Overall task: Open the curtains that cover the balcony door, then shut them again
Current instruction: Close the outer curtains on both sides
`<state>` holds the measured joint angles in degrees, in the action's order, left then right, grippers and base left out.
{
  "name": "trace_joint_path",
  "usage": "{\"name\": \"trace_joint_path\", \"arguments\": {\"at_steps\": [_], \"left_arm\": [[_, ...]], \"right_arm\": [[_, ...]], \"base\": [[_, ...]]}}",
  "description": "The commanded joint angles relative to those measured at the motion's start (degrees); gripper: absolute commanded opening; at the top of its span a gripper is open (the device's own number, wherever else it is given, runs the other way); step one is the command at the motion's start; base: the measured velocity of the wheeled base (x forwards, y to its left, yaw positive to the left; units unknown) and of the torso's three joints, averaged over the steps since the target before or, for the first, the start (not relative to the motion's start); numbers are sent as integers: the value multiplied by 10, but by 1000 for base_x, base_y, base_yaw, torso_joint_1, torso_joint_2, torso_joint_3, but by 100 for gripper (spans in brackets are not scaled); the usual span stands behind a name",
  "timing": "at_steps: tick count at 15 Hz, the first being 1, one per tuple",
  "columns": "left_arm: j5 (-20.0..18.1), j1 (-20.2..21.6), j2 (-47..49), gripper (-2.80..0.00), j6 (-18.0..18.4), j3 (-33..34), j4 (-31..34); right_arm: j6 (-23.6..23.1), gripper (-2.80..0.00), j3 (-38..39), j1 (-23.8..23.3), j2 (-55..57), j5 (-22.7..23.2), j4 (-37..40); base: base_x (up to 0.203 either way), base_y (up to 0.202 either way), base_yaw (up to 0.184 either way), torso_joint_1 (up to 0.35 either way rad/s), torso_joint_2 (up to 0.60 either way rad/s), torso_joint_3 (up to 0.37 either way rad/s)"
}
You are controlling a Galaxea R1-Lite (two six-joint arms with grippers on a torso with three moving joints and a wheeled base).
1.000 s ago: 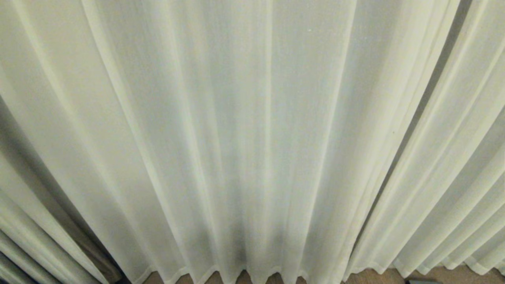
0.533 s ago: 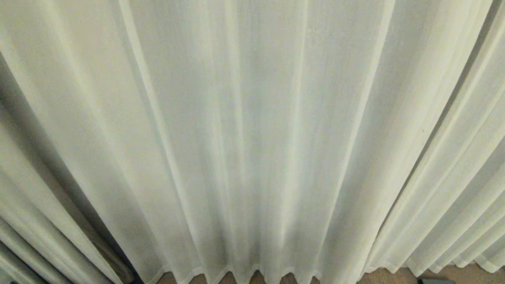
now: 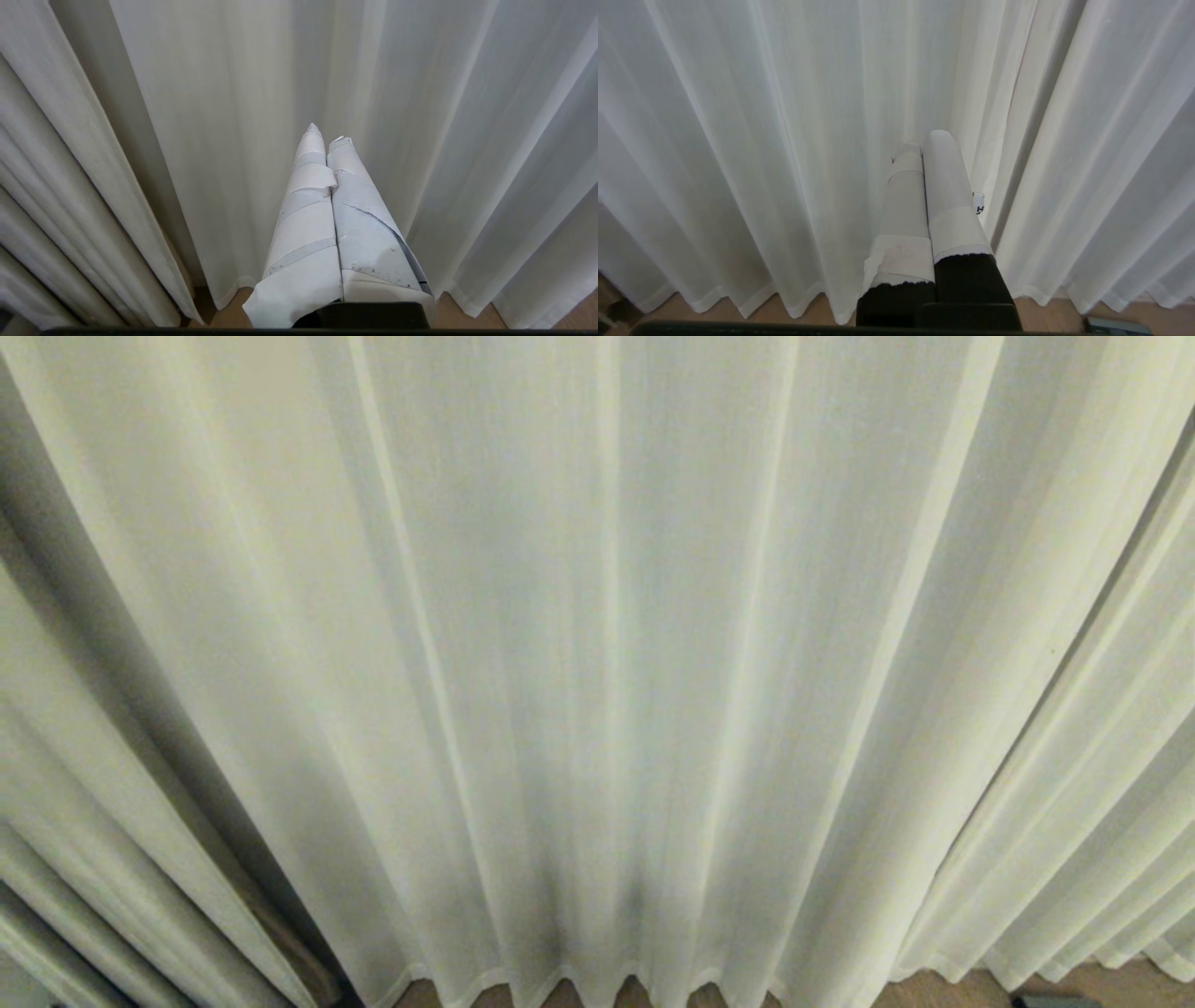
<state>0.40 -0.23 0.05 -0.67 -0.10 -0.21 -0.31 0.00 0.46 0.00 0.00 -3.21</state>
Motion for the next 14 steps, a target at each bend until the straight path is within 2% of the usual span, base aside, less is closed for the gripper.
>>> {"name": "trace_joint_path", "arguments": {"at_steps": [1,14], "left_arm": [[0,0,0,-280,0,0,0],[0,0,0,-280,-1,0,0]], "right_arm": [[0,-280,0,0,0,0,0],[0,-280,0,0,0,0,0]], "base": [[0,0,0,0,0,0],[0,0,0,0,0,0]]}}
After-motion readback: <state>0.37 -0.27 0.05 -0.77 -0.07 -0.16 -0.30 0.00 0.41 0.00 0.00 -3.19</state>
